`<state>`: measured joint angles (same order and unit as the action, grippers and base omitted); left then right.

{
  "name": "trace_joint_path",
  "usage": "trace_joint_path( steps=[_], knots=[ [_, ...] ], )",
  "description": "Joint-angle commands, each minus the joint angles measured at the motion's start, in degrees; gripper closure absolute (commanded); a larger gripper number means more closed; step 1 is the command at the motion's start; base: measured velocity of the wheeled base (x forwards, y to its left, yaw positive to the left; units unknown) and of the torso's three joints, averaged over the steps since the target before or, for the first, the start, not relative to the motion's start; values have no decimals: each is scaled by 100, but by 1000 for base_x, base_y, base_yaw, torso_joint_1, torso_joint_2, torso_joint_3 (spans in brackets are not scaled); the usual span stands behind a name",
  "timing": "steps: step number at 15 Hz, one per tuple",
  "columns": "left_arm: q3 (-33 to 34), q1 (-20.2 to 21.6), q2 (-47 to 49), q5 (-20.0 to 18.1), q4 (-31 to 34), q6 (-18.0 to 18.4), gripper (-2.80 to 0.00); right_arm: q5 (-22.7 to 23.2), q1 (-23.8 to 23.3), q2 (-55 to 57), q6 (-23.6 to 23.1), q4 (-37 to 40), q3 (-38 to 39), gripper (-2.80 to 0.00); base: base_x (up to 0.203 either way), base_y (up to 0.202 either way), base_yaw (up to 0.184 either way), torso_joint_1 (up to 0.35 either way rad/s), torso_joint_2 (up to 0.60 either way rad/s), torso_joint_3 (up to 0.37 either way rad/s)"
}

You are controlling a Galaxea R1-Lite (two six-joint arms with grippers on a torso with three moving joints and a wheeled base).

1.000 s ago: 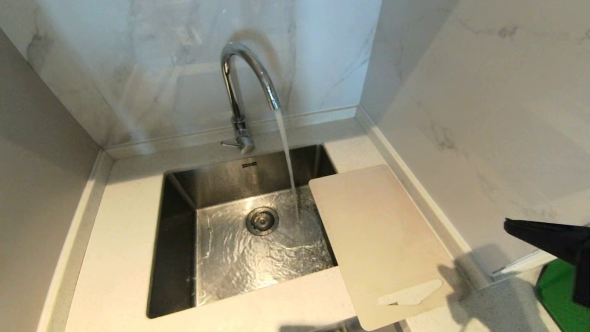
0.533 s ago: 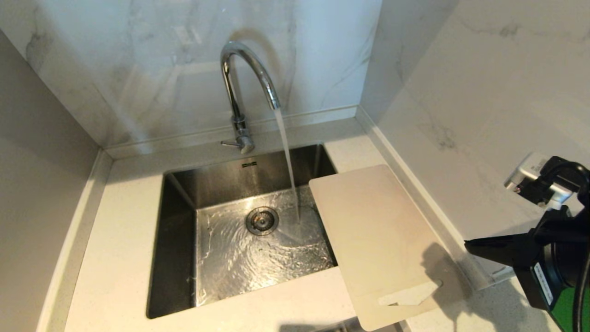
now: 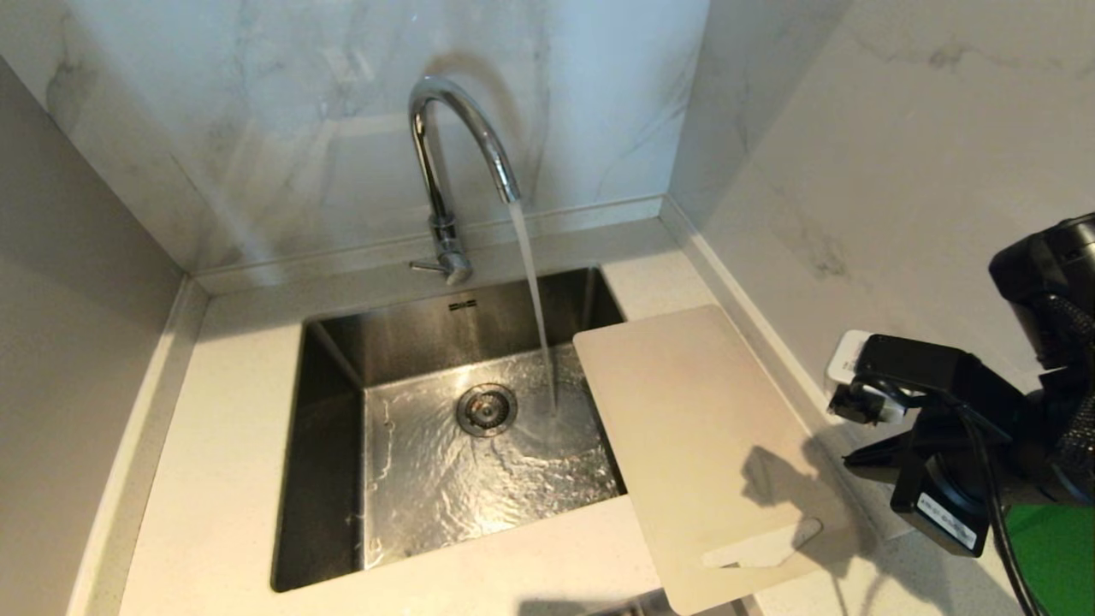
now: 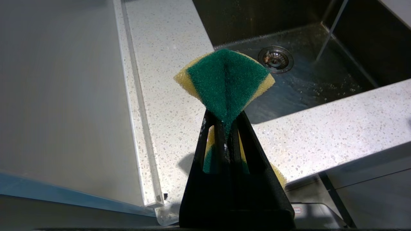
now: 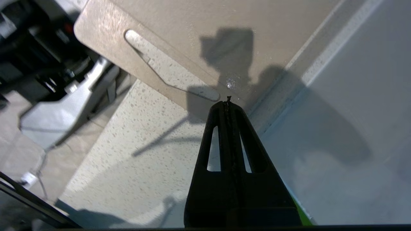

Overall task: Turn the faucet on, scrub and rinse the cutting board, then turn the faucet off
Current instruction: Pick up the cutting board

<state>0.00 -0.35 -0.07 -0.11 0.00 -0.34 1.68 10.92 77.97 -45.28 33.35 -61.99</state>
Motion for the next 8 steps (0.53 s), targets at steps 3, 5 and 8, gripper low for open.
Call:
trace_joint_path(
  steps=[3, 5, 8],
  knots=[
    [9, 0, -1, 2, 0, -10, 0, -726, 1069, 385, -171, 747, -439, 0, 0, 0, 0, 0, 0, 0],
    [9, 0, -1, 2, 0, -10, 0, -795, 1247, 502, -174, 843, -435, 0, 0, 0, 0, 0, 0, 0],
    [9, 0, -1, 2, 0, -10, 0, -728, 1255, 600, -295, 900, -149, 0, 0, 0, 0, 0, 0, 0]
  ],
)
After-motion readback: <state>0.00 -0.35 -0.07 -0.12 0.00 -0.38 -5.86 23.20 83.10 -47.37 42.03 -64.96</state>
